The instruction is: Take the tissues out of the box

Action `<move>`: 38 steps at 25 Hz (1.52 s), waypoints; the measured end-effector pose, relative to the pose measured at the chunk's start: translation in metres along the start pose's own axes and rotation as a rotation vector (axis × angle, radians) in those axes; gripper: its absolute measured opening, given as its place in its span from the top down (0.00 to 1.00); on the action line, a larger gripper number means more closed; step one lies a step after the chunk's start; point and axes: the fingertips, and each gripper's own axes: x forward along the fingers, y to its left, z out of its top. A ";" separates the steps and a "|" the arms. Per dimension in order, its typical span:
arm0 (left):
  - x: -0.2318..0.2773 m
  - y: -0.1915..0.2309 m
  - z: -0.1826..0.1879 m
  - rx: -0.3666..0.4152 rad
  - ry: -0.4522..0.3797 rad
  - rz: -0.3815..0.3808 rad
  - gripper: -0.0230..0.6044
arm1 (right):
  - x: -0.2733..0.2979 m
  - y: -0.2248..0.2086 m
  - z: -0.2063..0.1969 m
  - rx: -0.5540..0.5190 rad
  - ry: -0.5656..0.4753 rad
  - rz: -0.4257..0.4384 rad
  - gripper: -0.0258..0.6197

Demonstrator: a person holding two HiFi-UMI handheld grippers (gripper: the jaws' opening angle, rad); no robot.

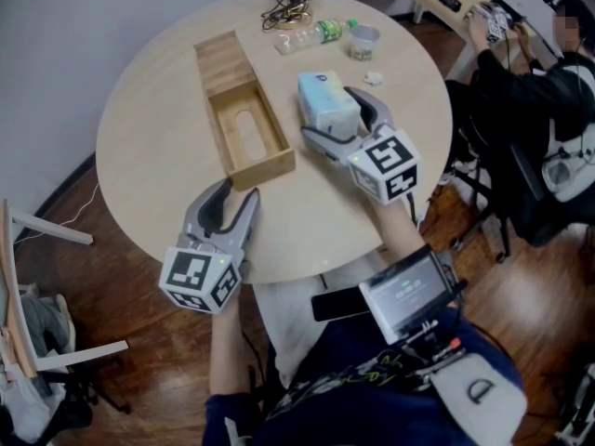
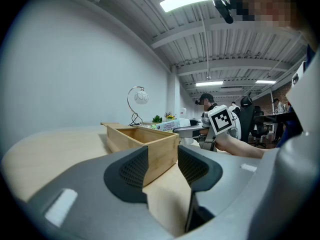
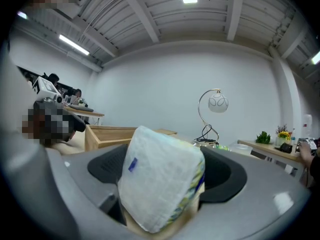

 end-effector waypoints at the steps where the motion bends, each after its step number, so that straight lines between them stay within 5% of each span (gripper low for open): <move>1: 0.000 0.000 0.000 -0.002 0.000 0.000 0.66 | 0.000 0.000 -0.001 -0.002 0.005 0.000 0.29; 17: 0.001 -0.001 0.001 -0.007 -0.001 0.002 0.66 | 0.002 0.005 -0.003 0.037 0.006 0.053 0.27; 38: 0.000 -0.001 0.001 -0.007 -0.001 0.001 0.66 | -0.012 -0.003 0.012 0.027 -0.147 0.015 0.27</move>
